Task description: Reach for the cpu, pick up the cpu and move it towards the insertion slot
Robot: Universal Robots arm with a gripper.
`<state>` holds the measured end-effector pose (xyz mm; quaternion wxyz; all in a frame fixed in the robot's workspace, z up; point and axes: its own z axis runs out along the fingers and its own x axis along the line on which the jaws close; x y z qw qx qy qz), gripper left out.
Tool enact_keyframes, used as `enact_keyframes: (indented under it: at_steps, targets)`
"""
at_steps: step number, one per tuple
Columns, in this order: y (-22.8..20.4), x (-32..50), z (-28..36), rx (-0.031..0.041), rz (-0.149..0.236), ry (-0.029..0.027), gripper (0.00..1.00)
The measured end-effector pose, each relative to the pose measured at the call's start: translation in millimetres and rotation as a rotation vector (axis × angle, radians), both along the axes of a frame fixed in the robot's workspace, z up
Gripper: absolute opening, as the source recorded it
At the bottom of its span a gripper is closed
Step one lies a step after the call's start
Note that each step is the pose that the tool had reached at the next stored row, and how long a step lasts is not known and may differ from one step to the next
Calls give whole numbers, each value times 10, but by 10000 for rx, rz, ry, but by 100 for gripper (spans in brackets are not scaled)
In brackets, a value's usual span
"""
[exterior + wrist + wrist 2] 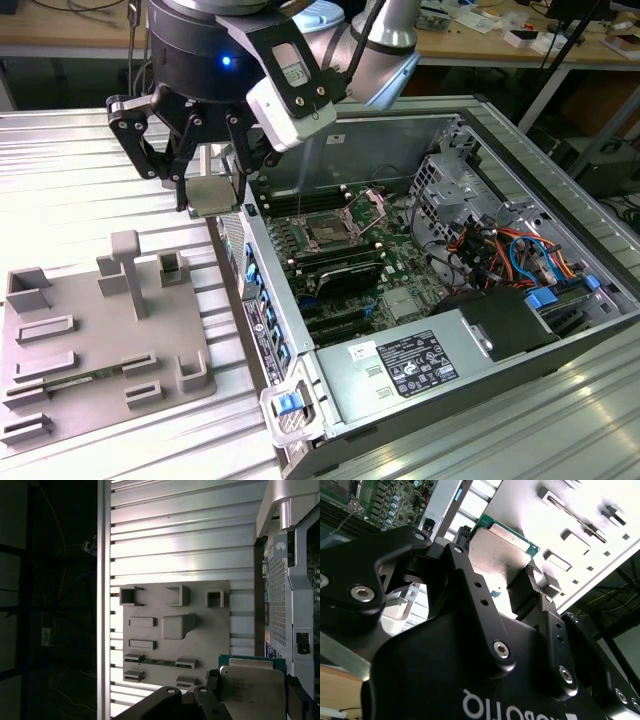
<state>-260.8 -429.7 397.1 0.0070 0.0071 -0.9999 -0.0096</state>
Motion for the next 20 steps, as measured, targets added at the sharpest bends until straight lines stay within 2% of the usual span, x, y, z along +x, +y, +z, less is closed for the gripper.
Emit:
enact_keyframes:
  at_steps: [12,20]
  targets:
    - [0,107,0,1,-1,-1,55]
    - [0,226,0,-1,0,1,55]
